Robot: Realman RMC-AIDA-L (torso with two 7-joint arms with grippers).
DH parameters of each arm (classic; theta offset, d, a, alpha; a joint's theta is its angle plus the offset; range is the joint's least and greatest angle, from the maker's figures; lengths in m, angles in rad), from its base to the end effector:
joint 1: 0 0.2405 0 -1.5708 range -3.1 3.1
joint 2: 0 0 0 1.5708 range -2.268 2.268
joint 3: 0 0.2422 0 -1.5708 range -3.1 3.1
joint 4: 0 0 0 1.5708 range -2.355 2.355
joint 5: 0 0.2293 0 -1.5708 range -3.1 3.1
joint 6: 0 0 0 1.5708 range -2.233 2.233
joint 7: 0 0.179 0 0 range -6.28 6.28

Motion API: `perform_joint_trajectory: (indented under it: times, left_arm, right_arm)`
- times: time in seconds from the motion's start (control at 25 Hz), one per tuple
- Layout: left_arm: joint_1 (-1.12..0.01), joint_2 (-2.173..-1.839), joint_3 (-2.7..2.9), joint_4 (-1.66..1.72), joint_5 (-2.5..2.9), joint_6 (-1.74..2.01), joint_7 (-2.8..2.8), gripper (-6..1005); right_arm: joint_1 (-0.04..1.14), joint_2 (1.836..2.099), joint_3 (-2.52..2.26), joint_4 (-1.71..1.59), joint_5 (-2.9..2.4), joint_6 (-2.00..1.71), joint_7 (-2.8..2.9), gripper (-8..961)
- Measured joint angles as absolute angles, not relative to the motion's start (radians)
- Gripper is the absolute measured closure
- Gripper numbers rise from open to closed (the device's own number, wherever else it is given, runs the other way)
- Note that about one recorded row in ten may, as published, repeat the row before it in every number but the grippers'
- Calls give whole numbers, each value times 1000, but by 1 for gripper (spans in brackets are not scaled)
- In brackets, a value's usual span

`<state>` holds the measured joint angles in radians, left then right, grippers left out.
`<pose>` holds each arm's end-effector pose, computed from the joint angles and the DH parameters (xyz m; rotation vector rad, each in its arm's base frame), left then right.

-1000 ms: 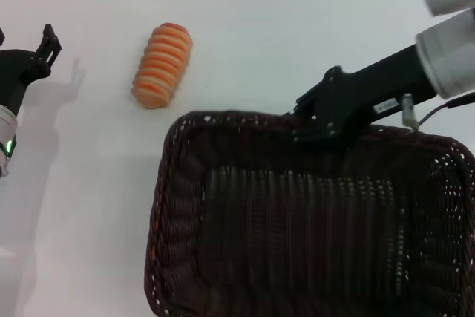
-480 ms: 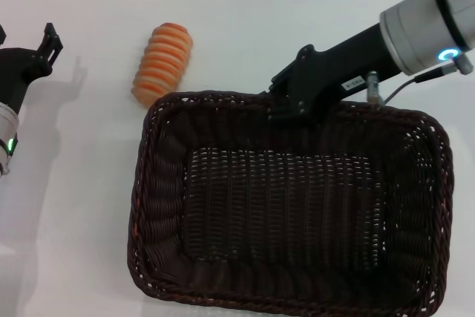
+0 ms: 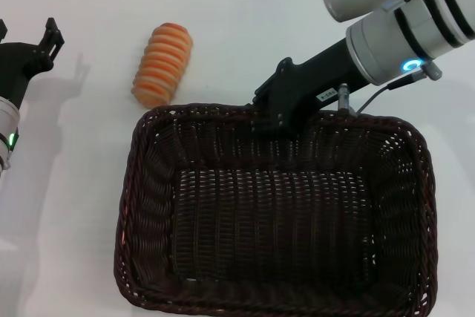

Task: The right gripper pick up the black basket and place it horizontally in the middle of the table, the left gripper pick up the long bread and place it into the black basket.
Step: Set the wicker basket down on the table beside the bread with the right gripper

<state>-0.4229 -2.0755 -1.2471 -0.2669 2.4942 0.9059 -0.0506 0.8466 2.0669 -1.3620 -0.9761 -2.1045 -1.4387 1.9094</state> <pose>-0.3509 0.3934 -0.0054 -1.4810 -0.6705 -0.5456 0.0903 0.3845 -0.0803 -3.1187 0.1676 -0.0084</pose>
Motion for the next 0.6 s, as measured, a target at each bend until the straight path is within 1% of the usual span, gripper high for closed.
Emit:
perform_joint_trajectory:
  times: [0.6]
  left_arm:
    - [-423,-2076,-1247,-261,2494,905,-51,152]
  right_arm:
    - [850,2071,-1364,-941,-2033,-1327,1840,745]
